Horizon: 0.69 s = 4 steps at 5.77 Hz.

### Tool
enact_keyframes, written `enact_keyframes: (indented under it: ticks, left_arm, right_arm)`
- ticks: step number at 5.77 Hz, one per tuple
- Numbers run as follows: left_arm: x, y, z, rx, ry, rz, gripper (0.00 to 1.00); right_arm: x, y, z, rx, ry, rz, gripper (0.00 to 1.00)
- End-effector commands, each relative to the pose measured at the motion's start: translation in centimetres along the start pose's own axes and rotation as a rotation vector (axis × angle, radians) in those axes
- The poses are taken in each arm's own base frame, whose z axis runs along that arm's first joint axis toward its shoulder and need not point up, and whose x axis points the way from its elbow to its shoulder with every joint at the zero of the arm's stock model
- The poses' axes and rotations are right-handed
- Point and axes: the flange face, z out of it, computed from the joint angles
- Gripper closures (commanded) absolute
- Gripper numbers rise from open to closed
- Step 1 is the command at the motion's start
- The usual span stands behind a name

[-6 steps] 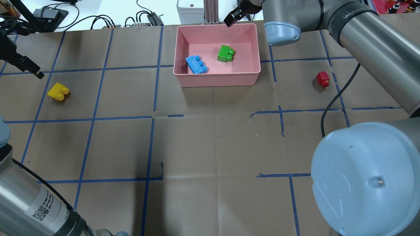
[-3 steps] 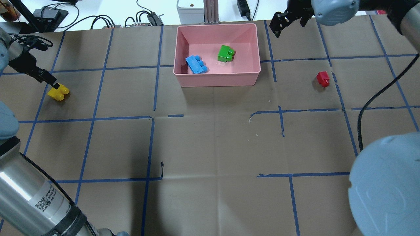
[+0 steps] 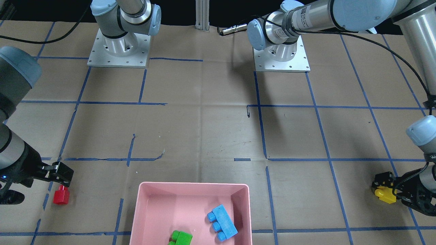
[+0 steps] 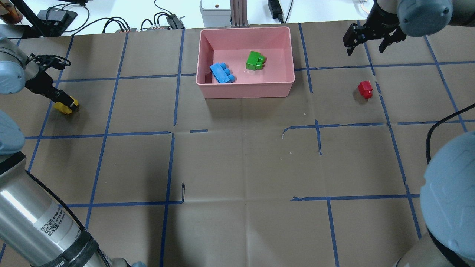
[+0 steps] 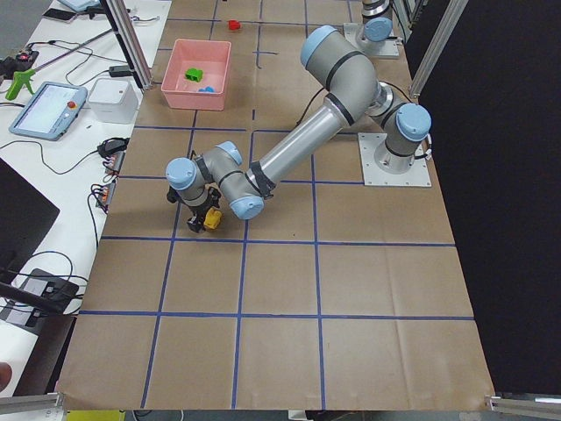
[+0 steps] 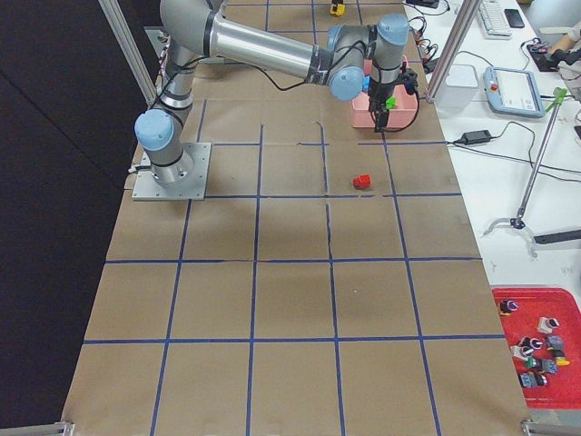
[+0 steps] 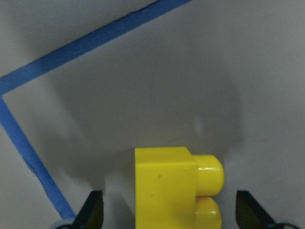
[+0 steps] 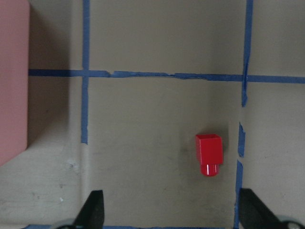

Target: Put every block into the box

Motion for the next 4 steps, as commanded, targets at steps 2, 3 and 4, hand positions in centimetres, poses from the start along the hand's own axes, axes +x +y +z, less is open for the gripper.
enact_keyframes:
  ticks: [2, 3, 4]
  left_arm:
    - [0.2, 0.1, -0.7, 0.0, -0.013, 0.001, 0.55]
    - [-0.1, 0.0, -2.1, 0.008, -0.038, 0.0, 0.69]
    - [0.4, -0.1, -5.2, 0.025, -0.072, 0.0, 0.76]
  right_arm:
    - [3.1, 0.4, 7.8, 0.072, 0.023, 0.067, 0.01]
    - [3.9, 1.3, 9.9, 0.089, 0.029, 0.08, 0.01]
    - [3.9, 1.9, 11.3, 0.062, 0.025, 0.084, 0.01]
